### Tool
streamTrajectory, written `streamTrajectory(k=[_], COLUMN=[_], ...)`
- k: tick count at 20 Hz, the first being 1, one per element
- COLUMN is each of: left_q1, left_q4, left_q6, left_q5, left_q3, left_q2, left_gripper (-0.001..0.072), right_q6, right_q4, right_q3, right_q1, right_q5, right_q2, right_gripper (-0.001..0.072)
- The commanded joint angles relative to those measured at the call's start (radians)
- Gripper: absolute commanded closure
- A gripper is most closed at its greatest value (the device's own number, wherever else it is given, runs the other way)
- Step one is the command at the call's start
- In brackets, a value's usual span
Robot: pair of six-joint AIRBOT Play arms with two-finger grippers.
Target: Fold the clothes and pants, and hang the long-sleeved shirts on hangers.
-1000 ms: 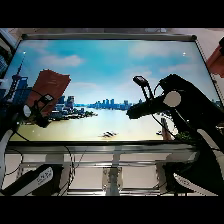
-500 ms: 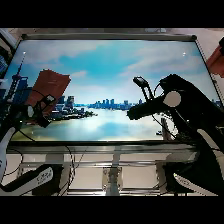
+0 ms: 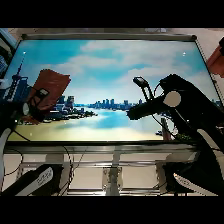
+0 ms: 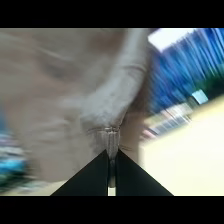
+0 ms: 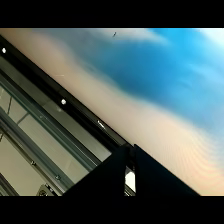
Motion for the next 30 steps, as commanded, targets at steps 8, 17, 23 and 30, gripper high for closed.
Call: streamTrajectory(k=[8, 17, 23, 30], left_q1=[-0.296, -0.525, -0.555, -0.719], left_q4=[-0.368, -0.367, -0.367, -0.152], left_q6=[0.135, 0.001, -0.137, -0.340], left_q5=[-0.323, -0.515, -0.535, -0.492], left_q3=[0.708, 0.795, 0.795, 0.795], left_q2=[0.259, 0.189, 0.068, 0.018], left_gripper=[0.0687, 0.0686, 0.0686, 0.0687], right_q6=[-0.225, -0.499, -0.399, -0.231], right_q4=[-0.029, 0.042, 0.026, -0.022], right_q3=[0.078, 0.090, 0.090, 0.090], right_q1=[0.001, 0.050, 0.267, 0.410], right_q5=[0.088, 0.069, -0.066, -0.267], right_q2=[0.026, 0.139, 0.140, 0.095], right_gripper=[0.0156, 0.0156, 0.0156, 0.0157])
